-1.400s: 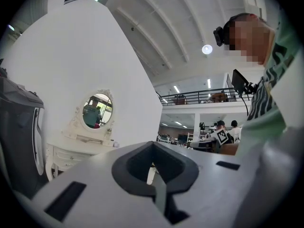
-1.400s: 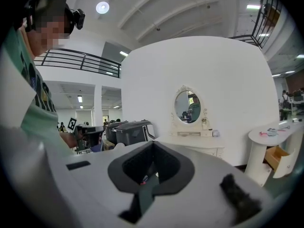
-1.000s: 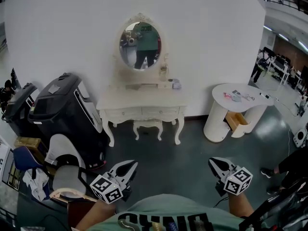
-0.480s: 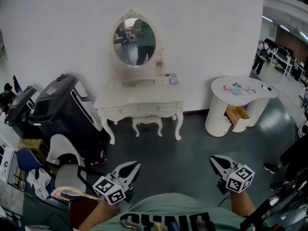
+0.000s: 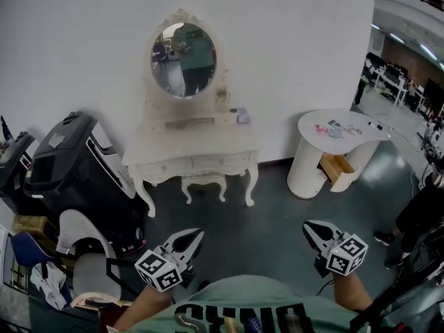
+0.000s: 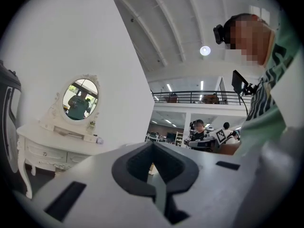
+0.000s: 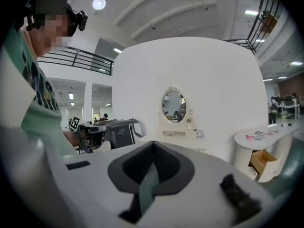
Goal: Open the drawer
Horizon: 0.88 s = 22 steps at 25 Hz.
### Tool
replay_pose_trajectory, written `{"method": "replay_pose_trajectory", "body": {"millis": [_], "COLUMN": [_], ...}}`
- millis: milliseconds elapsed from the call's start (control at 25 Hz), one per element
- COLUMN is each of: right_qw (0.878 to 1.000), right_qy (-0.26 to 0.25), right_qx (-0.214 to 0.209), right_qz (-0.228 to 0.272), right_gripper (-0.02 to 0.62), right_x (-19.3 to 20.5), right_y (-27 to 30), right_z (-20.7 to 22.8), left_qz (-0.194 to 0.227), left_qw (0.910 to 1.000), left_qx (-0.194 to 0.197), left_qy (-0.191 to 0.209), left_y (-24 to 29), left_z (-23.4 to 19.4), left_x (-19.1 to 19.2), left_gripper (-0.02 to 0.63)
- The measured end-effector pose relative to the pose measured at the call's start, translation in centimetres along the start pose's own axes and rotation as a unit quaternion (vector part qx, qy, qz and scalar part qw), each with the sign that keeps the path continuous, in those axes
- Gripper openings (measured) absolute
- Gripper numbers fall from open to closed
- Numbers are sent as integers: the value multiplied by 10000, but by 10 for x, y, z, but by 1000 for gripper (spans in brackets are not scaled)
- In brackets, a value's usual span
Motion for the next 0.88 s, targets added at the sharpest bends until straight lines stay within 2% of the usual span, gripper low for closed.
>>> {"method": "replay_pose_trajectory", "body": {"millis": [240,480,720,880], "right_qw": [9988,9981,9982,9986], "right_qy": [-35,-46,47,111], "right_qx": [488,617,584,490], "right_qz": [94,24,-122,-142], "right_gripper": [9,9,9,9], "right_x": [-32,-49,-53,-52], "right_y": [66,147,190,202], "right_z": [5,14,42,75], "left_qz": [85,55,18,-83], "left_qw": [9989,9983,9984,9993], "left_qx": [431,571,567,338], "left_qy": [150,61,-54,-97], "left_y": [35,63,91,107], "left_z": [-90,-175,-217,-229], "left_x": [-44,-68,-70,-63], "left_gripper": [8,8,8,8]}}
Point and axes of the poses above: the fingertips, and each gripper's own axes: y forward along the fingers, z to its right, x out of its underside, the point moved 10 cm from there along -y, backward along the fingers, and after that the axes turned 14 degrees about -x, right-handed, at the moved point
